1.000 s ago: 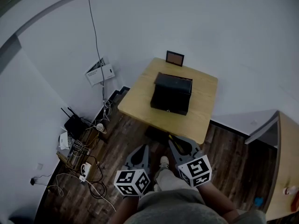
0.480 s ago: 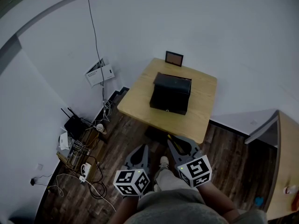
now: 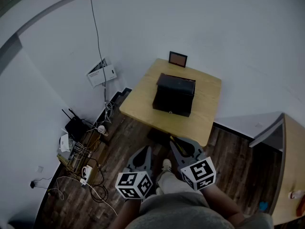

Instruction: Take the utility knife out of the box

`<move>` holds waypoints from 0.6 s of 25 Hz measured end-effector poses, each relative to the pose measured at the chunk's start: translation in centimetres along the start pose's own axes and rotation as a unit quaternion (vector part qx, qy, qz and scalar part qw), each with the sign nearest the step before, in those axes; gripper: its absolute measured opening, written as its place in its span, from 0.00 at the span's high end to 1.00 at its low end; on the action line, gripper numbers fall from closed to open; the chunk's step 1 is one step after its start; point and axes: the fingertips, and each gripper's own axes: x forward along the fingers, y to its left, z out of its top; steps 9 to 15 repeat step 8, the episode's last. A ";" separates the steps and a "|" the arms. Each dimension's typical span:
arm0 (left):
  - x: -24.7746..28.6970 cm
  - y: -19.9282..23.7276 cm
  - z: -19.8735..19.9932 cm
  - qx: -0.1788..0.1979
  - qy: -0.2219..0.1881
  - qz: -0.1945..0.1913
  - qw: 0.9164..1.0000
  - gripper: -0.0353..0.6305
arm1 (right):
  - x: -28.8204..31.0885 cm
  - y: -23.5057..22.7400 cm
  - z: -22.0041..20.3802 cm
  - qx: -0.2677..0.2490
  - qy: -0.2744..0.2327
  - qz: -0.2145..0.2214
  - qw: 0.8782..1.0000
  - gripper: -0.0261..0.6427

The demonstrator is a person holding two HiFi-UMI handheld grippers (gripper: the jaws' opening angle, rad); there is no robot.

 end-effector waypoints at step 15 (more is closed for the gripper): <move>0.1 -0.1 0.2 0.000 -0.002 0.000 1.000 0.94 | 0.2 0.0 0.4 -0.006 -0.007 0.000 1.000 0.91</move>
